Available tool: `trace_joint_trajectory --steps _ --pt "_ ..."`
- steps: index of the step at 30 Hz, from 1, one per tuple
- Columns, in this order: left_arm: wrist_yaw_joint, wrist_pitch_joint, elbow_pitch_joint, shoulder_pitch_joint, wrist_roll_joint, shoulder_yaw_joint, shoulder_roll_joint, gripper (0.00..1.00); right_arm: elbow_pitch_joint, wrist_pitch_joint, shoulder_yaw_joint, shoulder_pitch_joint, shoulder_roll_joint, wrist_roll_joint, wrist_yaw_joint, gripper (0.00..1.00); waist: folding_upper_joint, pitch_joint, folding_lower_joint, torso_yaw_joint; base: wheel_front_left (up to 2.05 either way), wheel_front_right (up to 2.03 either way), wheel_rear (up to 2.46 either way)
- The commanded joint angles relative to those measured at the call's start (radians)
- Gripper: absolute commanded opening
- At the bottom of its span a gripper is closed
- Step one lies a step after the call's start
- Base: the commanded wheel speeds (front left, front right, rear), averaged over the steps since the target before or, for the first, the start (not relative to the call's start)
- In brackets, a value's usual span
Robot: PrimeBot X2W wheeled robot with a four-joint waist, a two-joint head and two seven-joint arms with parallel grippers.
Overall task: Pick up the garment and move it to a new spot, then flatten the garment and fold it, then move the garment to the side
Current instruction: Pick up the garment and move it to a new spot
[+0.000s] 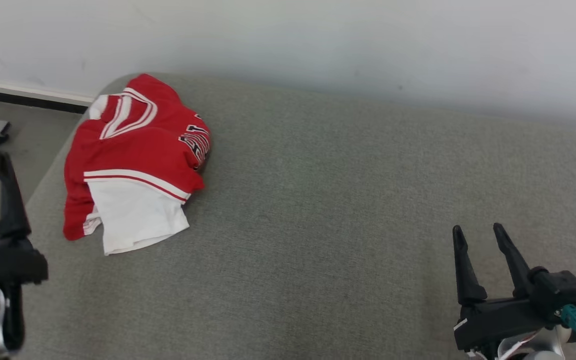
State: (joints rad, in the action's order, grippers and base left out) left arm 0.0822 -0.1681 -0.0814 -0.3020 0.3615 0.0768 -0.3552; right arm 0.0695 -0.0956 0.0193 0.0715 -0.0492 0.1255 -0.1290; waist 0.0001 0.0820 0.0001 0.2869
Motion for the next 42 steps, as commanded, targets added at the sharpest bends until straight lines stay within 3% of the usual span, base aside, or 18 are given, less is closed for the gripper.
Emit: trace_joint_trajectory --steps 1,8,17,33,42 --pt "-0.004 -0.002 -0.011 -0.037 0.006 0.006 -0.012 1.0 -0.01 0.003 0.009 0.016 -0.002 -0.009 -0.003 1.0 -0.0001 0.101 -0.0001 -0.101 0.0 0.0 0.0" --pt "-0.049 -0.015 -0.141 -0.217 0.048 0.06 -0.098 1.0 -0.048 0.005 0.024 0.051 -0.002 -0.029 -0.003 1.0 -0.0001 0.182 -0.0001 -0.203 0.0 0.0 0.0" --pt "-0.104 0.035 -0.353 -0.382 0.079 0.053 -0.173 1.0 -0.082 0.007 0.05 0.083 -0.001 -0.049 -0.003 1.0 -0.0001 0.262 -0.0001 -0.257 0.0 0.0 0.0" --pt "-0.196 0.158 -0.784 -0.538 0.075 -0.072 -0.225 1.0 -0.074 0.0 0.046 0.131 -0.002 -0.047 -0.003 1.0 -0.0001 0.32 -0.0001 -0.288 0.0 0.0 0.0" --pt "-0.211 0.196 -0.961 -0.543 0.115 -0.133 -0.212 1.0 -0.066 -0.005 0.045 0.141 -0.002 -0.041 -0.003 1.0 -0.0001 0.317 -0.0001 -0.304 0.0 0.0 0.0"
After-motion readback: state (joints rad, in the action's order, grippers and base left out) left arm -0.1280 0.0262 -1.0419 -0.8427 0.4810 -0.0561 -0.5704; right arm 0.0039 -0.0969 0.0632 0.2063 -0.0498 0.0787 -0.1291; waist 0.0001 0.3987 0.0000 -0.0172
